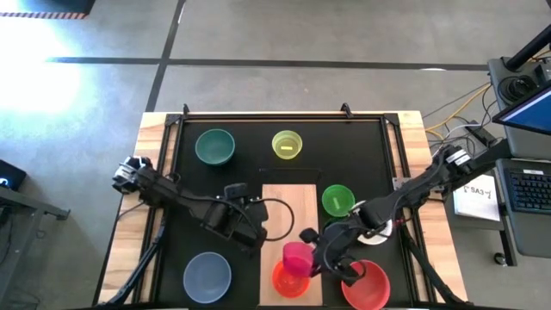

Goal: Place and stack bowls onto a shelf
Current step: Stack the small pink bowl on top of the small orange bowl on the shelf

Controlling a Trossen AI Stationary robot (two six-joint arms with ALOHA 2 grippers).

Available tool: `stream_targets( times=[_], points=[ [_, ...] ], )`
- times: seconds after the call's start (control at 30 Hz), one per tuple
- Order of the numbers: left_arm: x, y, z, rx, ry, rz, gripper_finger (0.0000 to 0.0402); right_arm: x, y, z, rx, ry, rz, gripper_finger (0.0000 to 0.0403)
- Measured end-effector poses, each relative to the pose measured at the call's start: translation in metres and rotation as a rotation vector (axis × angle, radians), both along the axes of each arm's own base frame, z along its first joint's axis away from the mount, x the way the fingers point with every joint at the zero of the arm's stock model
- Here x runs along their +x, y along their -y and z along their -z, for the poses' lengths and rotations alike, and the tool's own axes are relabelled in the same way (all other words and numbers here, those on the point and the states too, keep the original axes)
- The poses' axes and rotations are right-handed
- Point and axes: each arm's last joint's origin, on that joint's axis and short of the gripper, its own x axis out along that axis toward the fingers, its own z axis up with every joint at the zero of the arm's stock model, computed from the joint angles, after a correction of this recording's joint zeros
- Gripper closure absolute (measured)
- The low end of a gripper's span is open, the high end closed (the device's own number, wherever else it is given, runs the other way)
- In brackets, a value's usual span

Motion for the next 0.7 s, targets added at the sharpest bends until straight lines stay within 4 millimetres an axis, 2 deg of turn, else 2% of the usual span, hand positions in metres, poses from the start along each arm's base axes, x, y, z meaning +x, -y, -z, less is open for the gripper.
stream_targets(
  times=[0.43, 0.7],
  points=[
    [-0.011, 0.023, -0.001, -0.024, 0.039, -0.01, 0.0154, 0.012, -0.012, 0.025, -0.065, 0.043, -0.064, 0.039],
    [-0.015, 0.03, -0.001, 0.006, 0.069, -0.014, 0.0154, 0.011, -0.016, 0.024, -0.053, 0.066, -0.074, 0.039]
  ],
)
